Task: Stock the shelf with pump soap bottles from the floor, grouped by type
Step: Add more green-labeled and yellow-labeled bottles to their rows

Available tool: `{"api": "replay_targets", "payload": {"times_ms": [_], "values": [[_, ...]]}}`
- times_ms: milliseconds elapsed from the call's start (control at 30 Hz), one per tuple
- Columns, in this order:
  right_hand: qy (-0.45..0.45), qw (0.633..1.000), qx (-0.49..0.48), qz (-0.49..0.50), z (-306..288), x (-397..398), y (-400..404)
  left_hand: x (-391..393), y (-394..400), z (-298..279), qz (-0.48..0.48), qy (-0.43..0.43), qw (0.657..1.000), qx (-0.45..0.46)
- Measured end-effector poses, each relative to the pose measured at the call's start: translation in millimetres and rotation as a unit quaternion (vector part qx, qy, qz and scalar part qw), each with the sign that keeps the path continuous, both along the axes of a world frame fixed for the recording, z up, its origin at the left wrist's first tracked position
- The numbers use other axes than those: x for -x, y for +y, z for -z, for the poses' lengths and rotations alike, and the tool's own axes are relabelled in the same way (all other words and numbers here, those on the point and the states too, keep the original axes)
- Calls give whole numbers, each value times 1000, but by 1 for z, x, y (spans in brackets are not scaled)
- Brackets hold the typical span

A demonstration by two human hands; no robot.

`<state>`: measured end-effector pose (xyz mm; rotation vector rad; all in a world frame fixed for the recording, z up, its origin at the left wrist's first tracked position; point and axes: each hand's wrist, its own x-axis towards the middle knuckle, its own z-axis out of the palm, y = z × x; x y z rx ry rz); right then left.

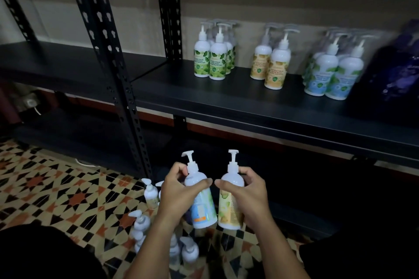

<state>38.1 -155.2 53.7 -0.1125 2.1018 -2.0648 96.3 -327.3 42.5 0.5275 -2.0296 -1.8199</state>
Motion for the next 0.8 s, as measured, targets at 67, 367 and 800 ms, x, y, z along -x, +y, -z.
{"api": "replay_targets", "payload": {"times_ms": [67,367,800], "values": [[1,999,33,-20,-4,-2,2,0,0,0,16,16,999,-47],[-32,995,31,-86,-3,-8,-3,-4,7,1,82,16,982,-172],[-65,992,104,-16,11,-2,-3,-4,3,11,46,13,988,-150]]}}
